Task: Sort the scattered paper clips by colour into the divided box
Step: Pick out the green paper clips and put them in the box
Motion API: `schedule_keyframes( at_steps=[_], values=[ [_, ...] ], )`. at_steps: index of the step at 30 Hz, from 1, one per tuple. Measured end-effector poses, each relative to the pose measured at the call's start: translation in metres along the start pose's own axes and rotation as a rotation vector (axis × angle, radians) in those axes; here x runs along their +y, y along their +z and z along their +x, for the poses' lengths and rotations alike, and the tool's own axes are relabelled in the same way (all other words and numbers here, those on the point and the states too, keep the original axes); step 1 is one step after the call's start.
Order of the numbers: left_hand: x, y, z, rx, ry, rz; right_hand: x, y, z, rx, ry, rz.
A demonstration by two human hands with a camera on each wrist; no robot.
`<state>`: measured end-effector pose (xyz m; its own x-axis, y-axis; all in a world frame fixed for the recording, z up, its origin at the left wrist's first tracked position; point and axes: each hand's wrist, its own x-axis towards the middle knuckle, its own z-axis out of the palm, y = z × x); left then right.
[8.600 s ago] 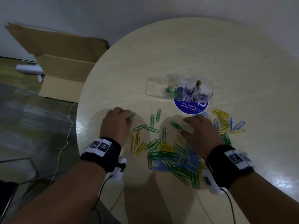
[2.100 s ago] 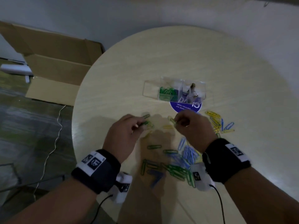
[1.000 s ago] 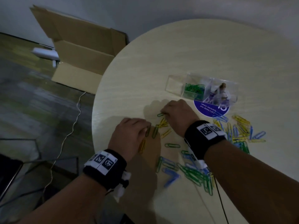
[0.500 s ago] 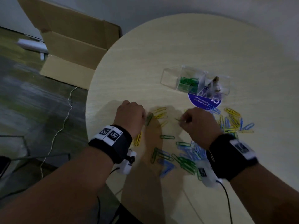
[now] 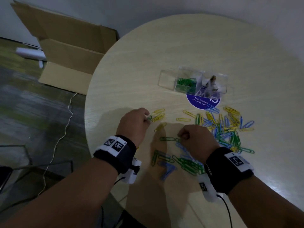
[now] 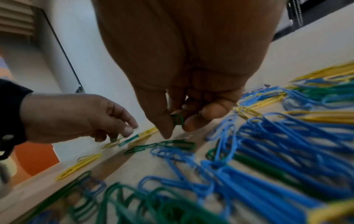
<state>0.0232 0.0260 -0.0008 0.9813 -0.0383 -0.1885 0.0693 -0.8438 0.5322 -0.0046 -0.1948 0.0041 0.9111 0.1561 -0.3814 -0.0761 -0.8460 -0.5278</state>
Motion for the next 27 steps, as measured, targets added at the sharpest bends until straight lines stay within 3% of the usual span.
schedule_keyframes(
  at_steps=[6, 10, 15, 19, 24, 27],
  values=[
    [-0.005, 0.008, -0.006, -0.012, -0.019, 0.059, -0.02, -0.001, 0.009, 0.021, -0.126, 0.016],
    [-0.007, 0.006, -0.009, -0.062, -0.065, 0.104, -0.031, 0.013, 0.006, -0.075, -0.252, -0.183],
    [-0.005, -0.001, -0.022, -0.104, -0.092, 0.042, -0.03, 0.017, 0.01, -0.087, -0.135, -0.169],
    [0.005, 0.002, -0.065, -0.144, -0.055, -0.032, -0.024, 0.009, 0.015, -0.141, -0.105, -0.128],
    [0.004, 0.017, -0.096, -0.197, -0.046, -0.031, 0.001, -0.023, 0.006, 0.09, 0.022, 0.132],
    [-0.004, 0.013, -0.093, -0.143, -0.049, -0.008, 0.013, -0.033, -0.002, 0.089, 0.106, 0.139]
  ],
)
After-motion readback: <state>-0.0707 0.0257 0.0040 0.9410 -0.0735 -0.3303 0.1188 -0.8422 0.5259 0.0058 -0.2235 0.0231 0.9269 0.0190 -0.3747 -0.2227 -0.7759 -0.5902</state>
